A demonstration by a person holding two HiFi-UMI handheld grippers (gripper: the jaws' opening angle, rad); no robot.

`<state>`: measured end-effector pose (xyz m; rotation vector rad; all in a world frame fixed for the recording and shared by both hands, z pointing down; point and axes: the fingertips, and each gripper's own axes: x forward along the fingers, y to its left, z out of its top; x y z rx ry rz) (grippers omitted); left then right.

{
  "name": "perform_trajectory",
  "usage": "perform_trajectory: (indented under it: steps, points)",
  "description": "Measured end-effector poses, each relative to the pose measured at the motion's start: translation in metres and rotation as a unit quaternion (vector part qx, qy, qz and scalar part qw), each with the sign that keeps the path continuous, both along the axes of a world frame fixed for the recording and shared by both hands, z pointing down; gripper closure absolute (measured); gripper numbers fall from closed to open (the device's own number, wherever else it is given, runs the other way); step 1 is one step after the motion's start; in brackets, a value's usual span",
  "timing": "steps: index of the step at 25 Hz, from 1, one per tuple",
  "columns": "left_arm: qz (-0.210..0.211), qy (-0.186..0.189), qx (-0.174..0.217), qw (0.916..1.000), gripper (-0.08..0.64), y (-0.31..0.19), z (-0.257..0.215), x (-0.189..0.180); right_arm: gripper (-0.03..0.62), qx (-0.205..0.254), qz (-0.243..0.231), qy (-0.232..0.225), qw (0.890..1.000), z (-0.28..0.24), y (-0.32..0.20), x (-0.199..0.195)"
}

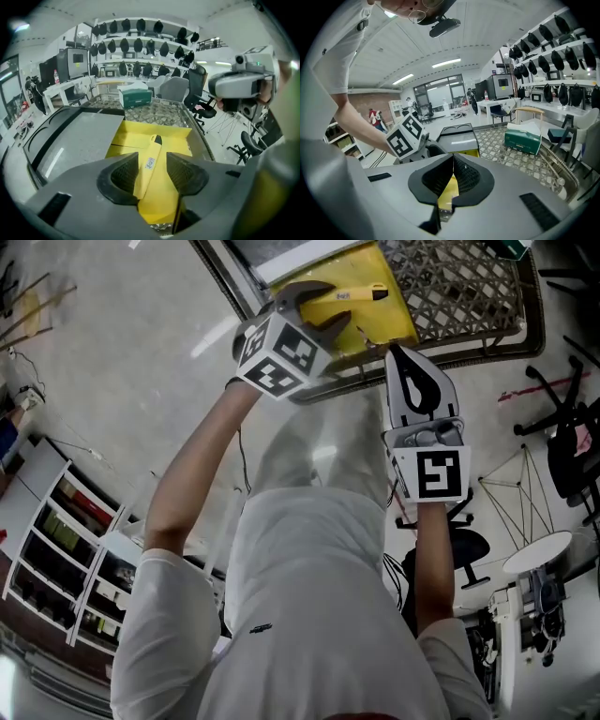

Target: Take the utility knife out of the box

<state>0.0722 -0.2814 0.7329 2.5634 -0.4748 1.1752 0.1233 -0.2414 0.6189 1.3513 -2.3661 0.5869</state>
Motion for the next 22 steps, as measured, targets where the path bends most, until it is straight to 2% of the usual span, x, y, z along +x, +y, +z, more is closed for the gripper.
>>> perform_trajectory:
  steps: [4,12,22]
  points:
    - [0.034,-0.036,0.005,0.9988,0.38,-0.003,0.02,0.0,0.594,-0.006,0.0,-0.003,1.0,0.007,-0.002,0.001]
    - [0.076,-0.09,0.021,0.9928,0.387,0.002,0.031,-0.001,0.594,-0.003,0.002,-0.005,1.0,0.008,-0.005,0.002]
    - [0.076,-0.174,0.009,0.9818,0.396,-0.001,0.049,-0.003,0.594,-0.011,0.01,-0.006,1.0,0.01,-0.002,0.004]
